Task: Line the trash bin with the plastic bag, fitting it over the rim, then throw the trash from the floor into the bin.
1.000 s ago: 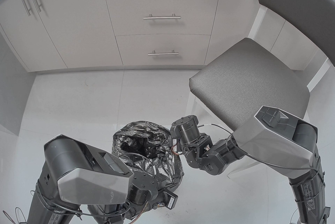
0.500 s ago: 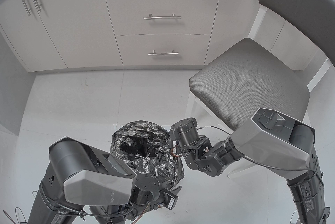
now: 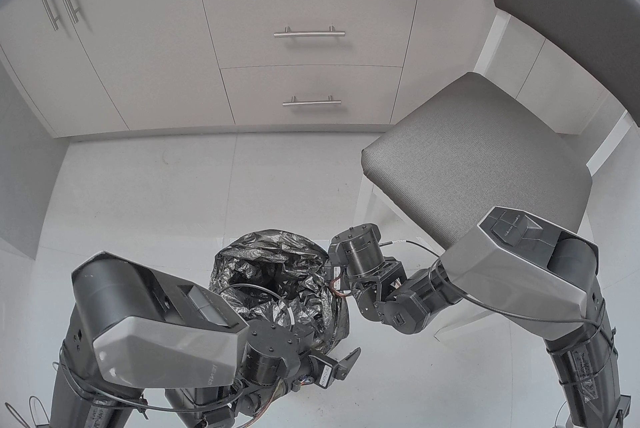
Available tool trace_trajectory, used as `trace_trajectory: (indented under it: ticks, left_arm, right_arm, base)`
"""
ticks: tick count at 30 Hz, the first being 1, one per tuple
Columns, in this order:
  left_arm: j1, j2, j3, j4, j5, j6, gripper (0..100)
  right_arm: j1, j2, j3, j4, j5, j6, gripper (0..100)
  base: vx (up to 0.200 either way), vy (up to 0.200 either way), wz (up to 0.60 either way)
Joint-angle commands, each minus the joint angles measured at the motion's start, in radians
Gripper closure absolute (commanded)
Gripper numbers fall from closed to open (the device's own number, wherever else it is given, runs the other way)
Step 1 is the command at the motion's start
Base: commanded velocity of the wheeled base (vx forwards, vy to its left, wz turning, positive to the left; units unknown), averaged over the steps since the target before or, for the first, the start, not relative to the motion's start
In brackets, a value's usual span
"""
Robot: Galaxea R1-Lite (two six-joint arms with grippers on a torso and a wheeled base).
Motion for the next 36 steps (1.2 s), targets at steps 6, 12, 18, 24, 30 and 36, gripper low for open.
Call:
trace_trajectory:
  ticks: [6,12,18,24,30,36]
  left_arm:
    - [0.047,-0.076,0.029,0.001,0.002,0.000,0]
    - [0.079,-0.077,0.050,-0.001,0.001,-0.002,0]
    - [0.082,-0.073,0.058,-0.001,-0.001,-0.003,0]
    - [0.091,-0.071,0.064,-0.001,-0.001,-0.005,0]
    - [0.097,-0.068,0.064,0.001,-0.001,-0.005,0]
    - [0.103,-0.068,0.064,-0.001,-0.001,-0.005,0]
  right_arm:
    - [-0.022,0.043,-0.055,0.002,-0.002,0.011,0]
    - [-0.017,0.036,-0.066,0.003,-0.002,0.011,0]
    - [-0.011,0.017,-0.062,0.003,-0.002,0.011,0]
    - [-0.018,-0.003,-0.063,0.005,-0.006,0.011,0]
    - [-0.028,0.013,-0.071,0.011,-0.006,0.008,0]
    - [-0.038,0.069,-0.100,0.012,-0.006,0.008,0]
  base:
    - [0.000,0.000,0.00]
    - [0.000,0.000,0.00]
    - [0.000,0.000,0.00]
    - [0.000,0.000,0.00]
    - [0.000,0.000,0.00]
    - [0.000,0.000,0.00]
